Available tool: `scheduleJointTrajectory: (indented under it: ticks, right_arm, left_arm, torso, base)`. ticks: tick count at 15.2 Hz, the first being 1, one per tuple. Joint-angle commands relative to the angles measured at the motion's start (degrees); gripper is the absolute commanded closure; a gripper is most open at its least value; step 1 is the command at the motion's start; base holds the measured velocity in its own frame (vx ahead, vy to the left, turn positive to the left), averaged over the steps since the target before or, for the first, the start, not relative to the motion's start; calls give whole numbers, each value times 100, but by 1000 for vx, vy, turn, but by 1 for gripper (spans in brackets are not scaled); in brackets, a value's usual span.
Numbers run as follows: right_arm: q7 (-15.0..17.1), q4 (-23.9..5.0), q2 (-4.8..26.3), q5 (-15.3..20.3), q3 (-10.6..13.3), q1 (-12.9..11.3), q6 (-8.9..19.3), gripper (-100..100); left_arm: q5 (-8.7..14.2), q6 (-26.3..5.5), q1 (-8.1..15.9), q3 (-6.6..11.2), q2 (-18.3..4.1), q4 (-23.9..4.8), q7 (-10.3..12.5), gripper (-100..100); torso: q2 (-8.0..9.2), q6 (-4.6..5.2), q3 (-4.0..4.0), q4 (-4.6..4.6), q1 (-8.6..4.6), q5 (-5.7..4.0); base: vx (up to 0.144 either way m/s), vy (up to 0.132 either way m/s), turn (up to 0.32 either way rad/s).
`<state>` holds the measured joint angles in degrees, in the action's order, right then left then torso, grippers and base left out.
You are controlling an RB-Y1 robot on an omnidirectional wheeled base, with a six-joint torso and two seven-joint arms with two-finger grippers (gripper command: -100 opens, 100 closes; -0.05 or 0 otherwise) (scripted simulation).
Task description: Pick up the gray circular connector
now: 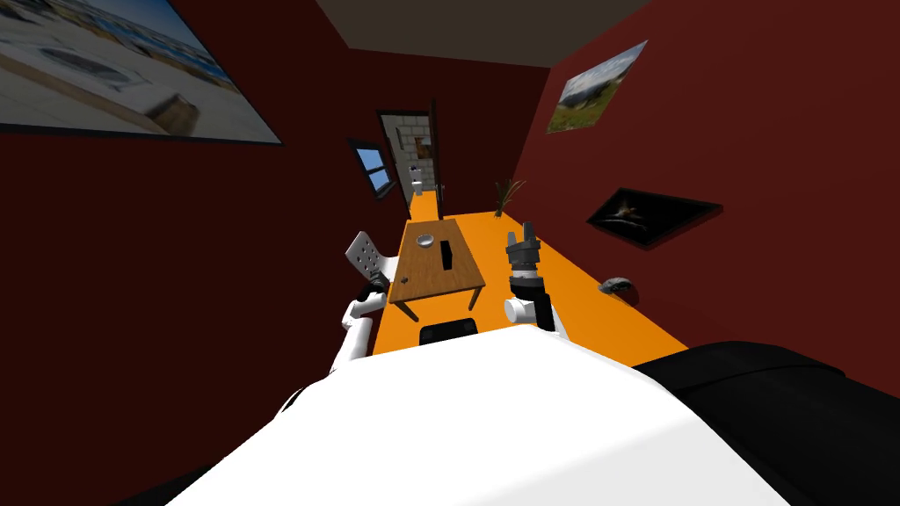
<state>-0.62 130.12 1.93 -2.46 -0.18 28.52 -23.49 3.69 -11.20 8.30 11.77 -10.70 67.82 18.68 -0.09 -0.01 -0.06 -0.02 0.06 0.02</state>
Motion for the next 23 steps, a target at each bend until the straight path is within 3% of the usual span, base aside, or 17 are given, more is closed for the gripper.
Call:
scheduleJointTrajectory:
  ticks: [1, 5, 12, 13, 17, 18, 22, 23]
  right_arm:
    - [0, 0, 0, 0, 0, 0, 0, 0]
    - [0, 0, 0, 0, 0, 0, 0, 0]
    - [0, 0, 0, 0, 0, 1, 0, 0]
    - [0, 0, 0, 0, 0, 1, 0, 0]
    - [0, 0, 0, 0, 0, 1, 0, 0]
    - [0, 0, 1, 0, 0, 1, 0, 0]
    - [0, 0, 0, 0, 0, 1, 0, 0]
    - [0, 0, 0, 0, 0, 1, 0, 0]
  left_arm:
    - [-26, -251, 160, 85, 105, -286, 87, -100]
    - [-26, -393, 255, 129, 161, -501, 148, -100]
    - [-29, -955, 596, 306, 455, -1353, 381, -100]
    - [-29, -955, 596, 306, 455, -1353, 381, -100]
    - [-41, -1210, 630, 386, 704, -1803, 470, -100]
    - [-11, -1116, 703, 366, 589, -1737, 447, -100]
    - [7, -786, 648, 473, 571, -2005, 456, -100]
    - [18, -894, 645, 440, 573, -1923, 448, -100]
  torso:
    - [0, 0, 0, 0, 0, 0]
    - [-2, 0, -1, 0, 0, 0]
    - [-15, 1, -9, -3, 4, 1]
    - [-22, 2, -12, -4, 5, 1]
    - [-30, 0, -17, -6, 6, 2]
    - [-38, -1, -21, -7, 12, 2]
    - [-17, -1, -10, -4, 1, 0]
    - [-15, -1, -9, -3, 0, 0]
  base:
    - [20, 16, -67]
    - [20, 14, -63]
    - [44, 23, -71]
    - [75, 32, -59]
    - [90, 38, -57]
    - [78, 41, -31]
    - [50, 17, -95]
    - [27, 10, -19]
